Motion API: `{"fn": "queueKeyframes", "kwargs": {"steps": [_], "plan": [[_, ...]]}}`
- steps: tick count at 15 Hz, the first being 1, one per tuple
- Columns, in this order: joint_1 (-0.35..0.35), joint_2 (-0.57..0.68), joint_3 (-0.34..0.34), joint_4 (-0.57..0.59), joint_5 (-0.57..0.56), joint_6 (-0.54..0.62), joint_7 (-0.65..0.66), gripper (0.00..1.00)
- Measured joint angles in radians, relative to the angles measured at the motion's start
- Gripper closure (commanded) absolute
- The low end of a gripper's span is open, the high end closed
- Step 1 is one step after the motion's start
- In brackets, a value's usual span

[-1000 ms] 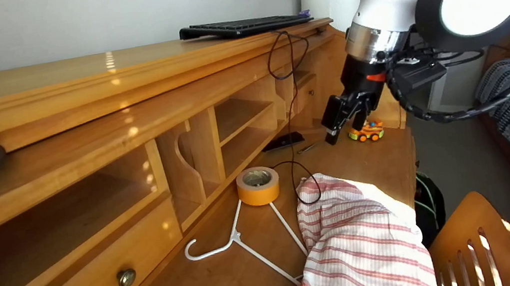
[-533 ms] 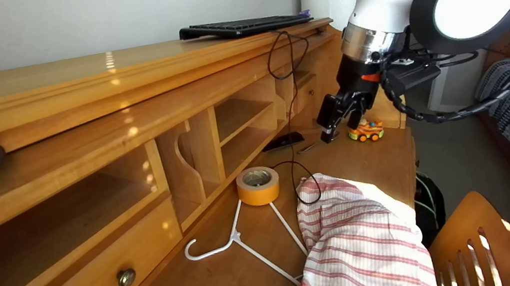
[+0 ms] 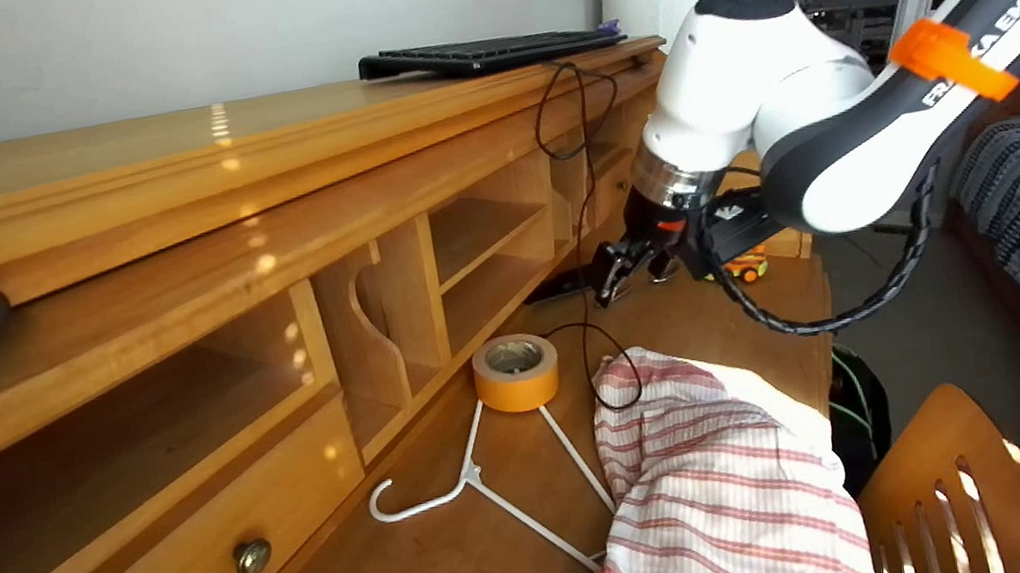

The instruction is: Put the cable on top of the keyboard

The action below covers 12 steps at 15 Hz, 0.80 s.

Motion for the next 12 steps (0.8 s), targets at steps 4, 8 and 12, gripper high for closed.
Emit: {"fn": "queueKeyframes", "kwargs": {"steps": [4, 8, 12], "plan": [[0.056, 0.153, -0.019, 0.129, 0.047, 0.021, 0.028, 0.0], [0.182, 0.267, -0.141, 0.24, 0.1, 0.028, 0.05, 0.04], [0.244, 0.327, -0.206, 0.292, 0.162, -0.004, 0.061, 0.01]]}}
